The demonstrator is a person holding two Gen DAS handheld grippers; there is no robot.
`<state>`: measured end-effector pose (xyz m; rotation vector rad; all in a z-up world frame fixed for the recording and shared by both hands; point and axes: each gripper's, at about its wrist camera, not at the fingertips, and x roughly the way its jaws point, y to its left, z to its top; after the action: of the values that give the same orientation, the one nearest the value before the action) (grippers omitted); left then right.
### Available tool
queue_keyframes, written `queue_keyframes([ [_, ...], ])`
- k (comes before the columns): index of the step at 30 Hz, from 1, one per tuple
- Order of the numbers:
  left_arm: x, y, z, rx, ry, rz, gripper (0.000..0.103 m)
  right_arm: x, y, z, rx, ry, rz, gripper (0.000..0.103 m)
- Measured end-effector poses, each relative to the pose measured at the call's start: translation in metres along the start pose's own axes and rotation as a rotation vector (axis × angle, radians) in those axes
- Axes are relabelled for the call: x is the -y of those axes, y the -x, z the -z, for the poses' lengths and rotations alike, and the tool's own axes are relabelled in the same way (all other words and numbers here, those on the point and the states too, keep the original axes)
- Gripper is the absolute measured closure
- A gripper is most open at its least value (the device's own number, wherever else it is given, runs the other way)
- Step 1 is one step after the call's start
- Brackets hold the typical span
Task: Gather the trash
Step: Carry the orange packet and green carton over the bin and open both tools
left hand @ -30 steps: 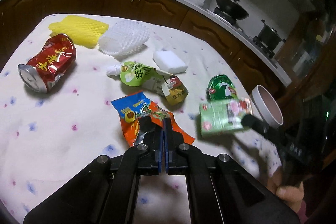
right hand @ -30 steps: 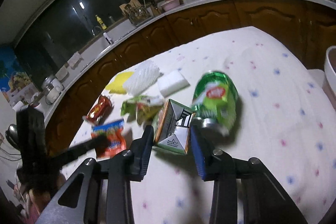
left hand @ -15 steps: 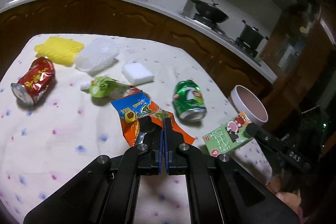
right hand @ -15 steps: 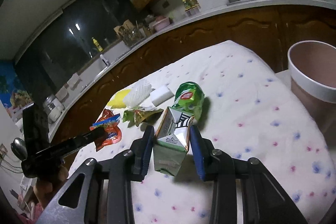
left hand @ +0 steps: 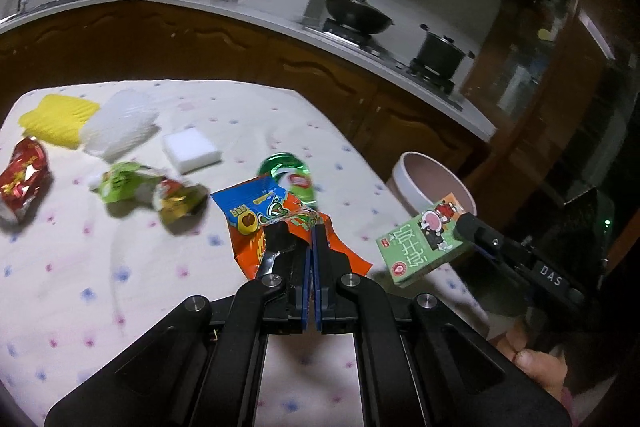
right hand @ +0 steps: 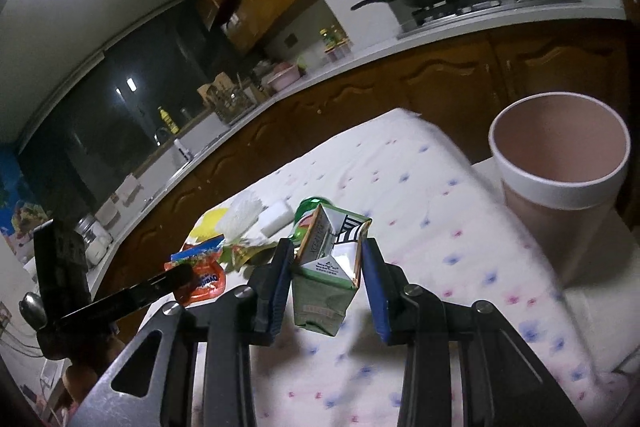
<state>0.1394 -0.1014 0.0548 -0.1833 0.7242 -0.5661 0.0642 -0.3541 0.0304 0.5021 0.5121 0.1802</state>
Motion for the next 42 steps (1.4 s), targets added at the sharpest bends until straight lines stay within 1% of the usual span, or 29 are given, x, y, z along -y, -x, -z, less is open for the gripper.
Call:
queue_keyframes([
  [13, 0.057, -0.028, -0.016, -0.011, -0.081, 0.070, 0.102, 0.040, 0.033, -0.020, 0.084, -0.033, 0.077, 0.068],
  [28, 0.109, -0.065, -0.033, -0.024, -0.140, 0.126, 0.102, 0.081, 0.052, -0.035, 0.139, -0.084, 0.143, 0.068],
  [34, 0.130, -0.087, -0.042, -0.025, -0.159, 0.150, 0.102, 0.101, 0.057, -0.044, 0.164, -0.094, 0.178, 0.068],
  [42, 0.160, -0.130, -0.057, -0.039, -0.186, 0.192, 0.102, 0.131, 0.057, -0.059, 0.187, -0.103, 0.239, 0.068],
])
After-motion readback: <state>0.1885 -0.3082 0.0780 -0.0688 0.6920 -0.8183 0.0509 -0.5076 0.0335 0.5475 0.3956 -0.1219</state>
